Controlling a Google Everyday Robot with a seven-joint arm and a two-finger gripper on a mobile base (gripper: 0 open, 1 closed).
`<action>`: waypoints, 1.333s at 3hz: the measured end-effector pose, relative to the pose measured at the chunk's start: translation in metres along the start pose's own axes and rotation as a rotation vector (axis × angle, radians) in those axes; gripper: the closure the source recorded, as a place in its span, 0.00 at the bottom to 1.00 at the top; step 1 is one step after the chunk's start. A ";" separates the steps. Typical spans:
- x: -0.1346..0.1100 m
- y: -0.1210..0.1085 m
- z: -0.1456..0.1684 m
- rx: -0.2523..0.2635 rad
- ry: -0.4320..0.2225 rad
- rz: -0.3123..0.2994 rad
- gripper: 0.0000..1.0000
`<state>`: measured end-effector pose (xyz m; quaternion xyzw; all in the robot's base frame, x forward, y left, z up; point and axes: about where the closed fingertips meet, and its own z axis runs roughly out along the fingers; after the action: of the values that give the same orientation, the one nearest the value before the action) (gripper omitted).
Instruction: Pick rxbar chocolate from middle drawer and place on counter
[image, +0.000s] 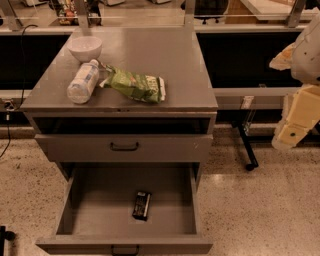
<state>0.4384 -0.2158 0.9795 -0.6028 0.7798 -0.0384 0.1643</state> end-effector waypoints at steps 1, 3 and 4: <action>0.000 0.000 0.000 0.000 0.000 0.000 0.00; -0.036 0.019 0.041 0.024 -0.022 -0.161 0.00; -0.042 0.020 0.060 0.045 -0.034 -0.175 0.00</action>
Offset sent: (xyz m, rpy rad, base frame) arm 0.0239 0.0395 -0.0560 -0.0489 0.0099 0.1510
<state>0.4477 -0.1621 0.9264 -0.6652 0.7204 -0.0601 0.1869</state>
